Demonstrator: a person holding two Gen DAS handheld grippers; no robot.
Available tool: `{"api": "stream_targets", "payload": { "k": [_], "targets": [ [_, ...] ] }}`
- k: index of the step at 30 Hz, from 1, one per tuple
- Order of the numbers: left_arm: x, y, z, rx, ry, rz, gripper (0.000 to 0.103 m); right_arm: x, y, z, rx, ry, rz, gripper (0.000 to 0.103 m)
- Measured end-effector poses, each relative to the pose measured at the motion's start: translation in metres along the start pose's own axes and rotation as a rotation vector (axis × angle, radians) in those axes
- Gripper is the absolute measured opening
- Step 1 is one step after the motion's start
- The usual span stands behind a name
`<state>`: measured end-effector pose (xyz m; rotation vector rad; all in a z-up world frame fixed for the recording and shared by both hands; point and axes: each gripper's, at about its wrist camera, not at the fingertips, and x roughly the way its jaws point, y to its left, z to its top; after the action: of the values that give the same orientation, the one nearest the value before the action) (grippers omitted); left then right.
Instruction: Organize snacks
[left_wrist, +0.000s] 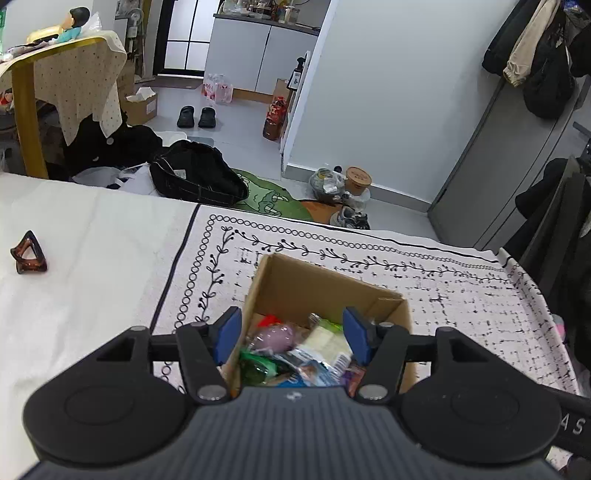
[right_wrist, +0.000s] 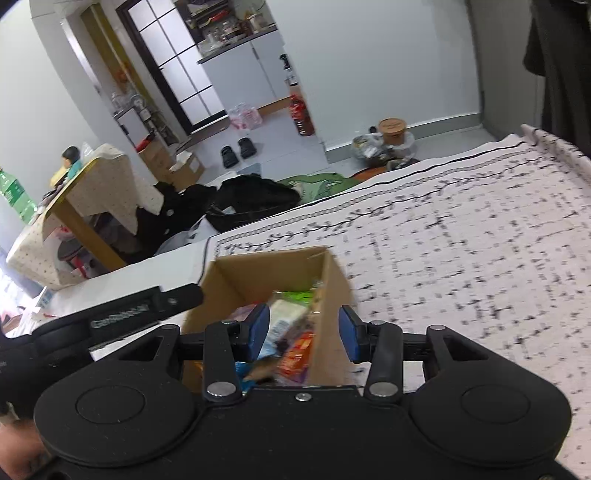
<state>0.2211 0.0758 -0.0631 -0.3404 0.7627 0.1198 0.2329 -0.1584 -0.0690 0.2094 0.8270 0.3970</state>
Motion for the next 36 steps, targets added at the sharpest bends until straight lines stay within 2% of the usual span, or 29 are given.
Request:
{"api": "stream_targets", "payload": {
  "k": [4,14,18,20,30,36],
  "targets": [
    [-0.006,-0.006,-0.002,0.006,-0.002,-0.022,0.069,-0.014,-0.017,-0.001,-0.004,-0.012,-0.035,0.042],
    [-0.027,-0.018,-0.01,0.045,0.018,-0.051,0.072,-0.053,-0.052,-0.006,0.032,-0.053,-0.086,0.044],
    [-0.04,-0.022,-0.013,0.06,0.009,-0.06,0.078,-0.068,-0.059,-0.008,0.026,-0.058,-0.107,0.045],
    [-0.046,-0.026,-0.017,0.087,0.011,-0.063,0.079,-0.076,-0.062,-0.01,0.023,-0.065,-0.112,0.051],
    [-0.077,-0.028,-0.031,0.166,0.027,-0.094,0.081,-0.109,-0.067,-0.025,0.007,-0.081,-0.109,0.068],
    [-0.098,-0.027,-0.039,0.201,0.028,-0.101,0.085,-0.132,-0.071,-0.034,0.002,-0.102,-0.109,0.086]
  ]
}}
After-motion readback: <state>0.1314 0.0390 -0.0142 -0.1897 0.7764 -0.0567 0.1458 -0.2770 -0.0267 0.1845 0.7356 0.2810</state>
